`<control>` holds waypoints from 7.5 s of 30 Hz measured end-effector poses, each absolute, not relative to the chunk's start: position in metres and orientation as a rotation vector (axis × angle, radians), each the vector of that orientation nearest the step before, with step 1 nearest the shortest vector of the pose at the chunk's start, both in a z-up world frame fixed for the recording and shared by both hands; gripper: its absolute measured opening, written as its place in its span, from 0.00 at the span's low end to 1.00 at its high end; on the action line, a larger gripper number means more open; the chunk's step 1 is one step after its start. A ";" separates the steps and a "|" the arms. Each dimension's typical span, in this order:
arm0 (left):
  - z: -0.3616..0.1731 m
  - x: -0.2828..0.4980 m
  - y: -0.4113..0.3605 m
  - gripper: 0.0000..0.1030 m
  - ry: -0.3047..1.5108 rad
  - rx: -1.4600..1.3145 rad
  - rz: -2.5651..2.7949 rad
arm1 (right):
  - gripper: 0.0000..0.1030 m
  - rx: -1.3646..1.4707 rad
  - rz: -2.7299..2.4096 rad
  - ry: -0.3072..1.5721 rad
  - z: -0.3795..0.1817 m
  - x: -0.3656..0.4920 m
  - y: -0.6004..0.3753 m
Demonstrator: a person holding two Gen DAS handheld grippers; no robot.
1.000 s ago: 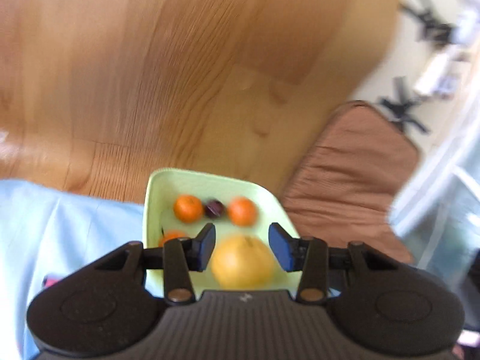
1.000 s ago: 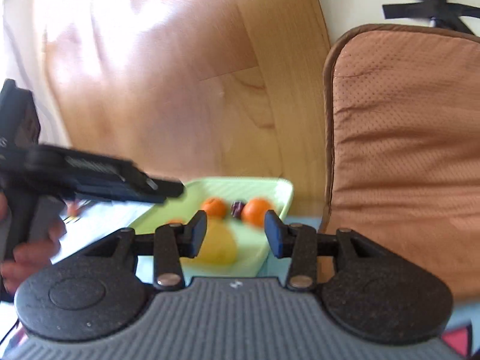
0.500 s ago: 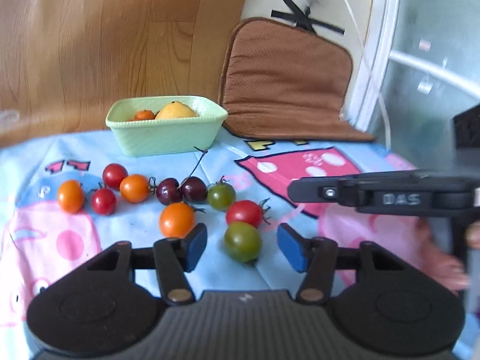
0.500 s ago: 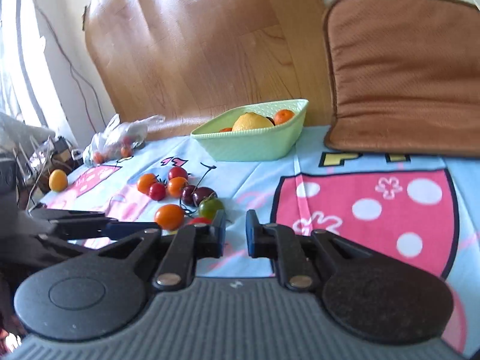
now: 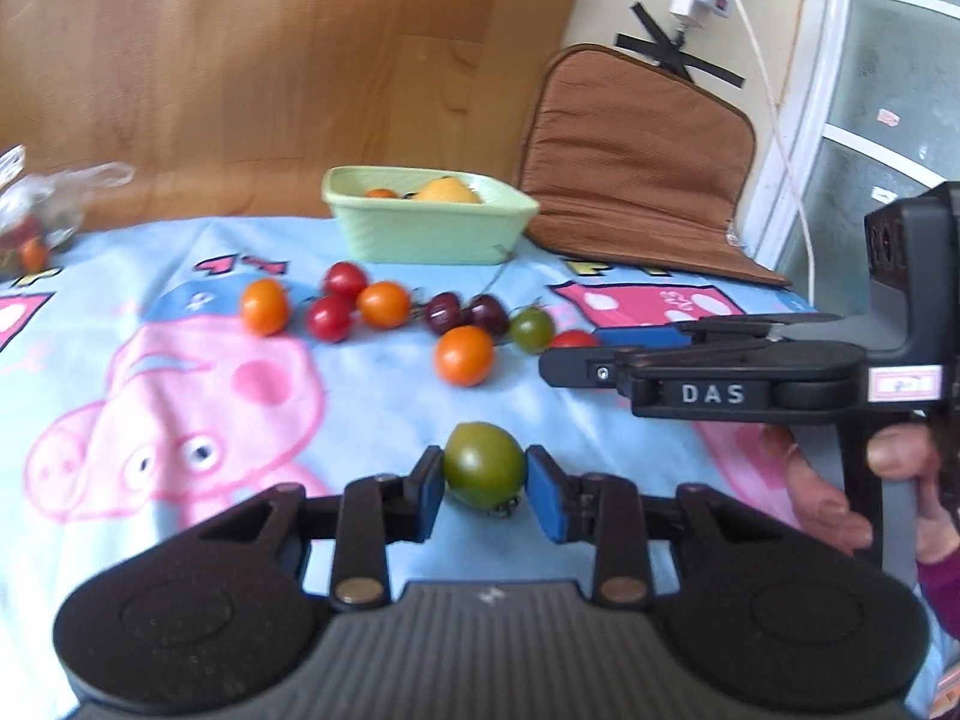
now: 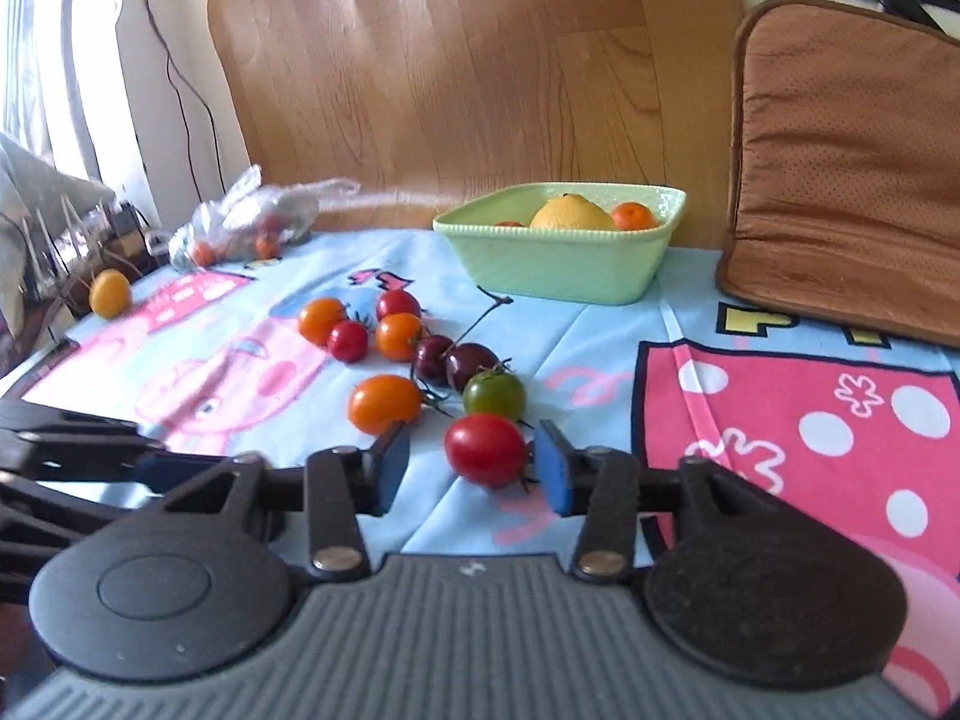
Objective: Organize fruits
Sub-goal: 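Grasp a green tomato with the left tool while the right tool grasps a red cherry tomato, then drop both tomatoes into the green bowl by opening both tools, then grasp an orange cherry tomato with the left tool while the right tool grasps a green tomato, then carry both tomatoes over the green bowl and open both tools, then grasp a red cherry tomato with the left tool while the right tool grasps an orange cherry tomato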
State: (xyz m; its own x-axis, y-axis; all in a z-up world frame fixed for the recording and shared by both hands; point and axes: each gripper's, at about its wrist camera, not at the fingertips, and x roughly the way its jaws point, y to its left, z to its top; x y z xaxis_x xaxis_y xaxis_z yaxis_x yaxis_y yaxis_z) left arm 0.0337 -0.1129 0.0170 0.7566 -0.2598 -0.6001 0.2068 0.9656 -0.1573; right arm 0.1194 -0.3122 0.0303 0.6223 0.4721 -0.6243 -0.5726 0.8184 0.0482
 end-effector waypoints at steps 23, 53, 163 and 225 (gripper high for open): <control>0.041 0.047 -0.115 0.29 0.631 -0.079 -0.336 | 0.32 -0.178 0.710 0.612 0.058 0.066 -0.324; 0.048 0.310 -0.089 0.42 0.707 -0.205 -0.181 | 0.44 -0.067 0.434 0.470 0.047 0.267 -0.309; 0.062 0.254 -0.073 0.47 0.600 -0.110 -0.153 | 0.34 -0.122 0.445 0.462 0.065 0.243 -0.302; 0.010 0.037 -0.048 0.26 0.614 -0.152 -0.164 | 0.30 -0.332 0.806 0.650 0.026 0.046 -0.256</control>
State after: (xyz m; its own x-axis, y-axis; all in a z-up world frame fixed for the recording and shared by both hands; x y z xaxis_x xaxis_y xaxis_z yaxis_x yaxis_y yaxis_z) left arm 0.0371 -0.0482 0.0100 0.8050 -0.1979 -0.5593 0.1076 0.9758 -0.1903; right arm 0.0460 -0.2558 0.0263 0.5149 0.5584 -0.6505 -0.7538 0.6562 -0.0334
